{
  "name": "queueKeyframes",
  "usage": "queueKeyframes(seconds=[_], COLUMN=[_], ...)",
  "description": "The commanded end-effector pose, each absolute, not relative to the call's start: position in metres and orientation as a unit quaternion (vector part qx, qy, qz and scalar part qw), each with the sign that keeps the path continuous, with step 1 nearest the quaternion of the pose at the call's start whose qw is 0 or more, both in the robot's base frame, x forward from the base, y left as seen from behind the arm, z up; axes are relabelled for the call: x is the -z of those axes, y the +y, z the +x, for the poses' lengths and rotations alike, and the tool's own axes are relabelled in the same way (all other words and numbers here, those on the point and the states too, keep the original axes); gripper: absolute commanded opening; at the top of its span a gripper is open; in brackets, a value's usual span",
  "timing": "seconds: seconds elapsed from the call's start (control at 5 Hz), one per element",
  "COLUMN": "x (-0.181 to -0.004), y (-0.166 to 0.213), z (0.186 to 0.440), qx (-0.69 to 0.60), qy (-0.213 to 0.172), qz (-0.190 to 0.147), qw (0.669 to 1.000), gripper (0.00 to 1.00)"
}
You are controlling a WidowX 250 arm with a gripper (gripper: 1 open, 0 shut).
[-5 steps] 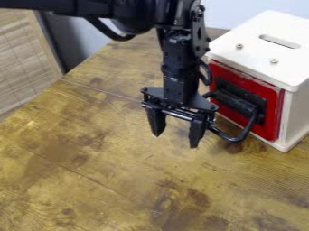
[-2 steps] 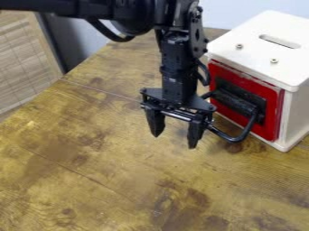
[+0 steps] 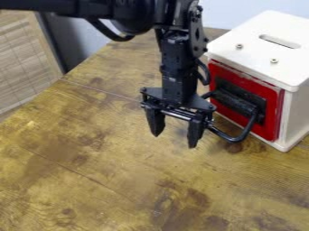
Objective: Close the drawer
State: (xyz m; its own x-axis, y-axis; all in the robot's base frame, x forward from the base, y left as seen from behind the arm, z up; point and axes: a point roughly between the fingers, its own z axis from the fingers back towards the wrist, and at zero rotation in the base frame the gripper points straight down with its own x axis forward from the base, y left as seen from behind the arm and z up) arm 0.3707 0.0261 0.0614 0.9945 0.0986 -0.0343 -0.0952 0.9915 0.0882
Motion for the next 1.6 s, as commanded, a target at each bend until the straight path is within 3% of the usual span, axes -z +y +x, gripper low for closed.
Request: queueKeyframes(seconds=[0.0, 1.4], x=[-0.0784, -0.076], y=[0.0339, 0.0282], z=[0.377, 0.3777], qx=[-0.06, -0.042], qy=[-0.01, -0.002], qz=[0.044, 0.056], qw=[0.997, 0.998], gripper=[1.0, 1.0])
